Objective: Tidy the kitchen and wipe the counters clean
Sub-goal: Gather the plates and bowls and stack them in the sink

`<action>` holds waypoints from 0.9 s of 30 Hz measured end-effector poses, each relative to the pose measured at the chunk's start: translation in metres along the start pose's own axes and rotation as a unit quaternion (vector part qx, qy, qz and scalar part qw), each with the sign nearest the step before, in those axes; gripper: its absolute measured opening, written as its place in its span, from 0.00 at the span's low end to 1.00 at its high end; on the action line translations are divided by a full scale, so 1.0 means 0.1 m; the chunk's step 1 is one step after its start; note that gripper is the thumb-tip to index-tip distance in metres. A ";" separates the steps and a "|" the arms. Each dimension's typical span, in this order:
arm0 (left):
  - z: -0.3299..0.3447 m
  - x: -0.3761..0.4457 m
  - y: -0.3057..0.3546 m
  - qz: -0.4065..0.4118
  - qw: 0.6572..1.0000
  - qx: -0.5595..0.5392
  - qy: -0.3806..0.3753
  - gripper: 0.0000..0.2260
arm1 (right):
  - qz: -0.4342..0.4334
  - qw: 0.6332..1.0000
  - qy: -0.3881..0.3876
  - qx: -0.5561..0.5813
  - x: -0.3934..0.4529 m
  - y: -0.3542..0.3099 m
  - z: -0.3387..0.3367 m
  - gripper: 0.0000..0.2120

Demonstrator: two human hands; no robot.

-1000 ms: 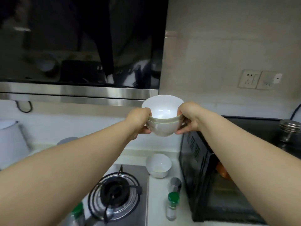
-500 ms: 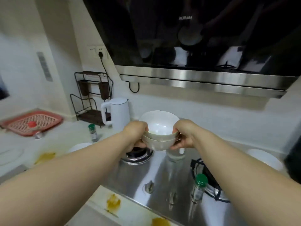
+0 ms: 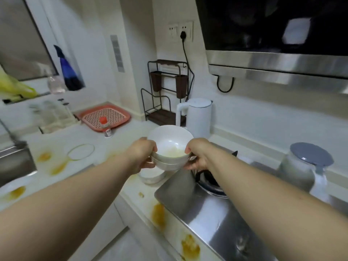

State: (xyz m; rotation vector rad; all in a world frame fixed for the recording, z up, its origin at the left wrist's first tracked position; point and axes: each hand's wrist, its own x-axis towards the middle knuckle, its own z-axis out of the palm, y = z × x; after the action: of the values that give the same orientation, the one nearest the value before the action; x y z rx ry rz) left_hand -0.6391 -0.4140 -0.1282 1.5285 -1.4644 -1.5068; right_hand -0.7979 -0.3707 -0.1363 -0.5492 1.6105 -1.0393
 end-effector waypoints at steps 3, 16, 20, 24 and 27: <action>-0.21 0.32 -0.15 -0.017 1.000 -0.004 0.015 0.13 | 0.013 1.000 -0.013 0.006 0.26 0.01 0.28 0.10; -0.66 1.46 -0.80 -0.067 0.993 0.086 -0.042 0.18 | 0.097 0.990 0.090 -0.049 1.14 0.29 1.05 0.08; -0.70 1.54 -0.88 -0.063 0.987 0.136 -0.054 0.18 | 0.117 0.986 0.109 -0.054 1.24 0.36 1.10 0.09; -0.71 1.60 -0.90 -0.058 0.982 0.172 -0.060 0.22 | 0.114 0.986 0.115 -0.044 1.31 0.40 1.09 0.13; -0.69 1.59 -0.89 -0.061 0.981 0.178 -0.049 0.19 | 0.119 0.986 0.103 -0.060 1.26 0.39 1.07 0.13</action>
State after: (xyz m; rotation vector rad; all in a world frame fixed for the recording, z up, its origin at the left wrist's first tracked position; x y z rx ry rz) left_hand -0.5814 -0.5566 -0.2474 1.8002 -1.8036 -1.4631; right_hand -0.7291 -0.4872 -0.2398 -0.3265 1.8787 -0.8460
